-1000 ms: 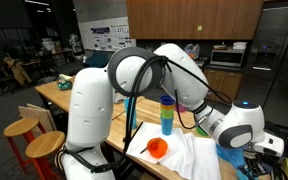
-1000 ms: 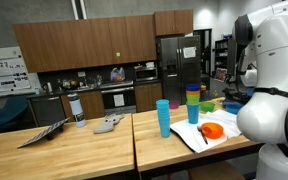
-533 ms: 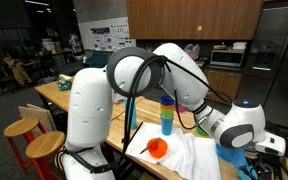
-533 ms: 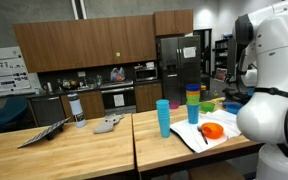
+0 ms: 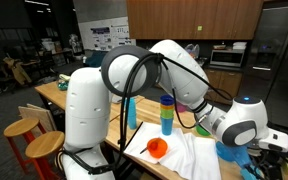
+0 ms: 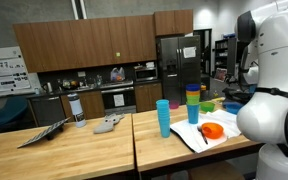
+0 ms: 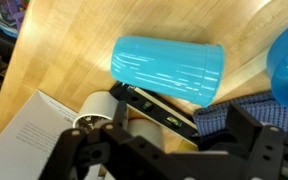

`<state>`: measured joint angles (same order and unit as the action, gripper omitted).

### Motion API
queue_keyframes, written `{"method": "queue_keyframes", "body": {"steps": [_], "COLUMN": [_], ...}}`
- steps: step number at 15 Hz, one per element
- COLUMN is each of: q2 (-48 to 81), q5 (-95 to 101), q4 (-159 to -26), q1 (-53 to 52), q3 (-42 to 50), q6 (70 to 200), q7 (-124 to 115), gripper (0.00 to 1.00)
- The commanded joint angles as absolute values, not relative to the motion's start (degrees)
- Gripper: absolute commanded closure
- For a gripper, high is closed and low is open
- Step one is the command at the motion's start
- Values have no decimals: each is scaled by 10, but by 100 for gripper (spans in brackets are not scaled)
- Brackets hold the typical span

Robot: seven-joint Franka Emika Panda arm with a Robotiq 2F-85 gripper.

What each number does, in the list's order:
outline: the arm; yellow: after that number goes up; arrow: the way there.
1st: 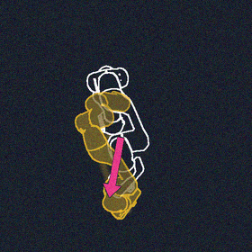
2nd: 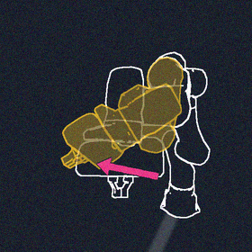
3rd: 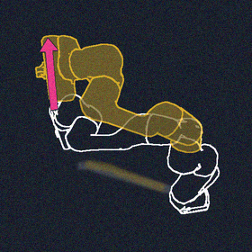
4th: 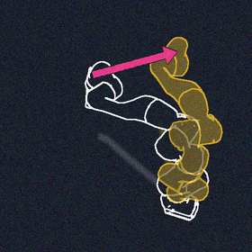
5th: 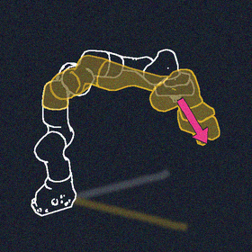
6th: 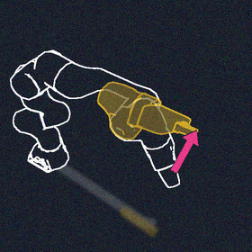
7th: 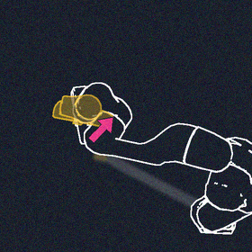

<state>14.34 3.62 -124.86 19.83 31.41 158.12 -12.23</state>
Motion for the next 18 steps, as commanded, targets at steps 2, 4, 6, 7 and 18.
{"method": "queue_keyframes", "body": {"steps": [2,4,6,7,18], "q2": [141,143,146,150,219], "q5": [45,46,51,55,112], "q4": [-1239,-1237,-1236,-1232,-1184], "q1": [198,198,194,192,162], "q3": [304,300,300,302,334], "q6": [1564,1565,1566,1563,1556], "q7": [-135,-138,-146,-152,-231], "gripper": [0,0,0,0,0]}}
